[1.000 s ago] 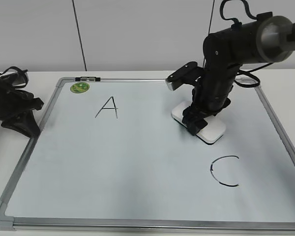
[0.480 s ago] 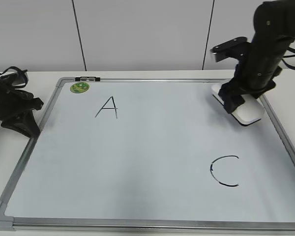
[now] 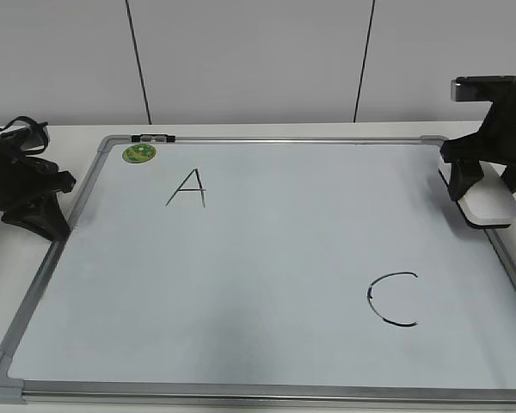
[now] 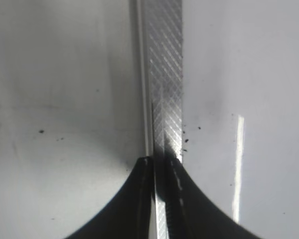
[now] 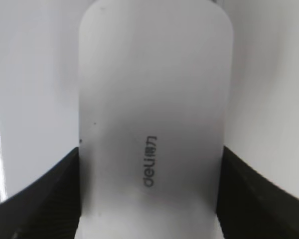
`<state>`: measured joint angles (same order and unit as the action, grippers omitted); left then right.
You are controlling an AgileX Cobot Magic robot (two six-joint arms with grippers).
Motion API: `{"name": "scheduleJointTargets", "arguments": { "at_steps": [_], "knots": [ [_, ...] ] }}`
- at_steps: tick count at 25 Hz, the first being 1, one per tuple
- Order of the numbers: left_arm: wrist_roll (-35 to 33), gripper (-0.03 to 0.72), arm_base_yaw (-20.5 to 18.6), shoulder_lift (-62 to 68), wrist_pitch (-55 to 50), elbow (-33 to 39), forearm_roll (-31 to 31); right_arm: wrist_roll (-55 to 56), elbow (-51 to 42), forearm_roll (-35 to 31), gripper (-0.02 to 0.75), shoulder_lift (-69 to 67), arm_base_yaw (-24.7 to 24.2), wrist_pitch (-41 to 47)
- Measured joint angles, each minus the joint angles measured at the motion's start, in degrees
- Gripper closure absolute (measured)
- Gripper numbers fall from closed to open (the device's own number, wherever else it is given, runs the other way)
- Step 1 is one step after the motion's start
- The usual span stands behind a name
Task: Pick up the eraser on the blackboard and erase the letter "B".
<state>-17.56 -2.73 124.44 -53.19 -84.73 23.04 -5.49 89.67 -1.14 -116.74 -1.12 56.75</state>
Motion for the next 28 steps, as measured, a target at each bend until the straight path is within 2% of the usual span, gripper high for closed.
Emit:
{"name": "scheduleJointTargets", "arguments": {
  "at_steps": [5,11,17,28],
  "knots": [
    [0.0,0.655,0.0,0.0,0.0,0.0,0.0,0.6,-3.0,-1.4,0.204,0.0,-0.1,0.0],
    [0.0,0.654,0.0,0.0,0.0,0.0,0.0,1.7,-7.2,-1.8,0.204,0.0,-0.1,-4.0],
    [0.0,0.653,0.0,0.0,-0.1,0.0,0.0,2.2,-7.7,-1.8,0.204,0.0,-0.1,-6.9],
    [0.0,0.652,0.0,0.0,-0.1,0.0,0.0,4.3,-7.8,-0.3,0.192,-1.1,-0.1,-7.3]
  ]
}}
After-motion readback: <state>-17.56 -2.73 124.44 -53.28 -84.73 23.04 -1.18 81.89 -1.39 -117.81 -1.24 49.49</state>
